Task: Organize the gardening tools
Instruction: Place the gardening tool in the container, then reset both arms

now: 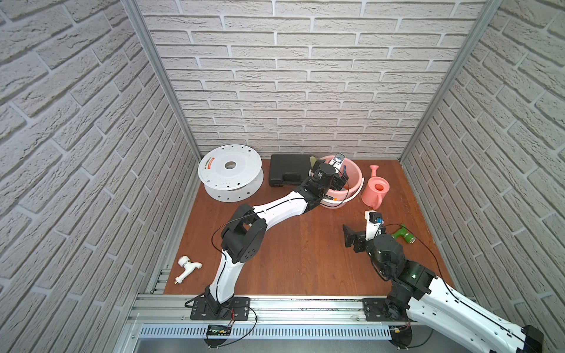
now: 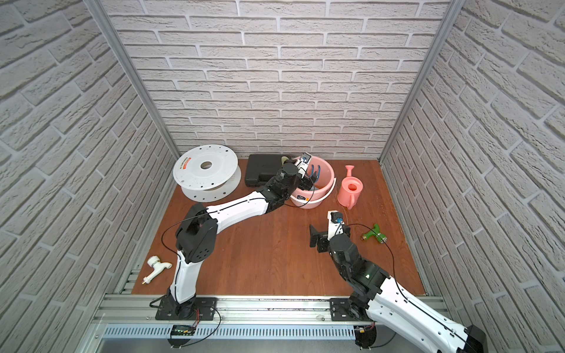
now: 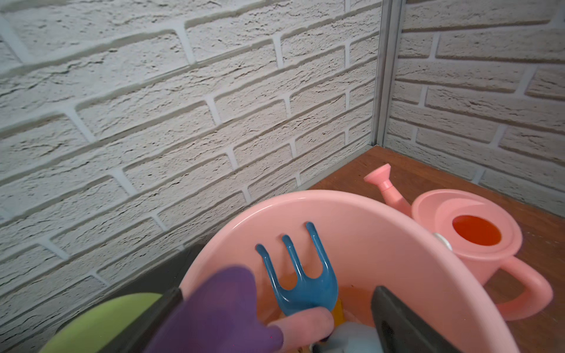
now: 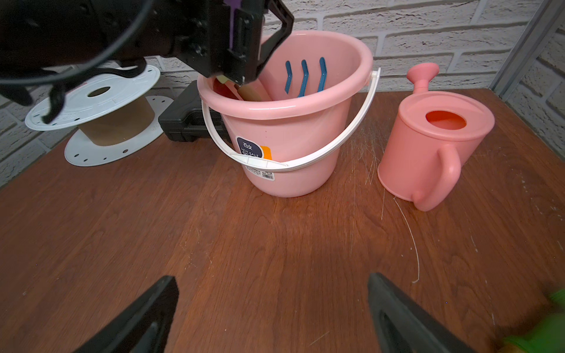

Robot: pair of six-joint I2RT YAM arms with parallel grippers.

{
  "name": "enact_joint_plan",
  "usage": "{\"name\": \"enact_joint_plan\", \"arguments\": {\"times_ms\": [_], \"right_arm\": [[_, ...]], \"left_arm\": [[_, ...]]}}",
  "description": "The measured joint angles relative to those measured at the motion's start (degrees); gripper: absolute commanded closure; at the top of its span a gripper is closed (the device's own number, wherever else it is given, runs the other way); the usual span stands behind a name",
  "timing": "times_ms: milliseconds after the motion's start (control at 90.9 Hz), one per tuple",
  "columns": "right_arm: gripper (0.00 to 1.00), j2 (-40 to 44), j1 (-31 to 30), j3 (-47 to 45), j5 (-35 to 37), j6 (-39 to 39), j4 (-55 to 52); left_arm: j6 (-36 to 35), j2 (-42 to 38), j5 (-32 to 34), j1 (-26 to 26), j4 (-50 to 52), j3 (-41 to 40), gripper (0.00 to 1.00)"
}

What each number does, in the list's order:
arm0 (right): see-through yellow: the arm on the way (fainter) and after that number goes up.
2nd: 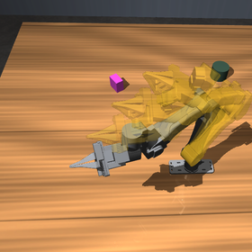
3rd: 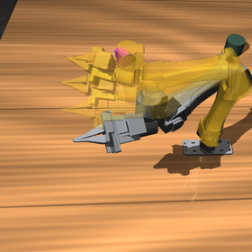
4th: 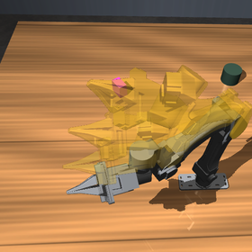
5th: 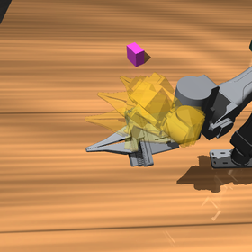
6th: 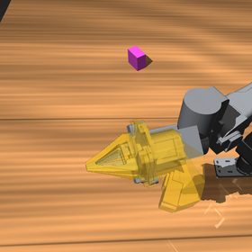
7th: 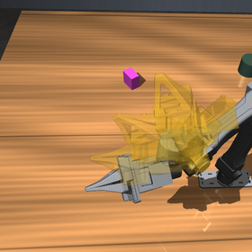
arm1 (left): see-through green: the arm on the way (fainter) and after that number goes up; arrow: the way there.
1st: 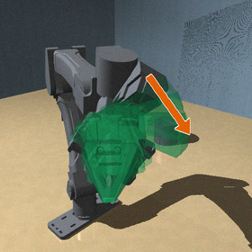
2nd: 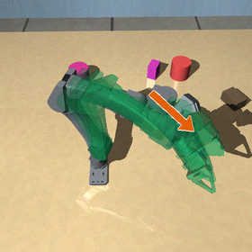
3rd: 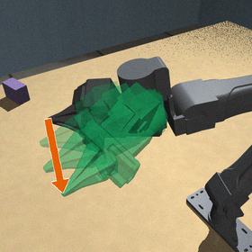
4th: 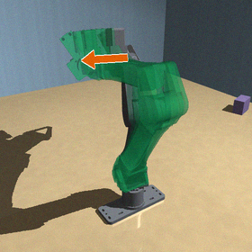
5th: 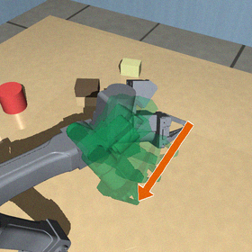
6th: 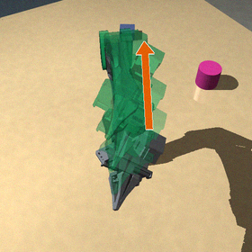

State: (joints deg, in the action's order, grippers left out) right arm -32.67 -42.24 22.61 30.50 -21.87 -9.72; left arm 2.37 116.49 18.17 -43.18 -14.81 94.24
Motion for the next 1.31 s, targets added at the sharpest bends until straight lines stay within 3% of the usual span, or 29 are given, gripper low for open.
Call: {"name": "enact_joint_plan", "arguments": {"times_ms": [220,495,726,924,1034,1188,1309], "right_arm": [[0.00,0.0,0.0,0.0,0.9,0.0,0.0],[0.00,0.4,0.0,0.0,1.4,0.0,0.0],[0.00,1.3,0.0,0.0,2.2,-0.2,0.0],[0.00,2.5,0.0,-2.2,5.2,0.8,3.2],[0.00,2.9,0.0,-6.2,8.7,3.6,8.2],[0.00,0.2,0.9,-10.9,13.7,11.9,18.5],[0.01,-6.7,7.6,-11.0,14.3,16.9,26.2]], "left_arm": [[1.6,-11.5,1.6,0.0,1.0,-4.2,0.02],[2.0,-18.3,6.9,0.0,5.6,-7.8,0.02],[4.6,-25.5,12.9,0.2,11.7,-16.7,0.02],[9.5,-37.4,19.8,1.4,14.7,-28.0,0.02],[13.1,-43.6,22.7,6.2,17.3,-35.1,0.02],[16.8,-47.3,24.8,19.6,17.0,-48.1,0.02],[17.4,-46.9,26.1,26.0,13.9,-58.5,0.02]]}}
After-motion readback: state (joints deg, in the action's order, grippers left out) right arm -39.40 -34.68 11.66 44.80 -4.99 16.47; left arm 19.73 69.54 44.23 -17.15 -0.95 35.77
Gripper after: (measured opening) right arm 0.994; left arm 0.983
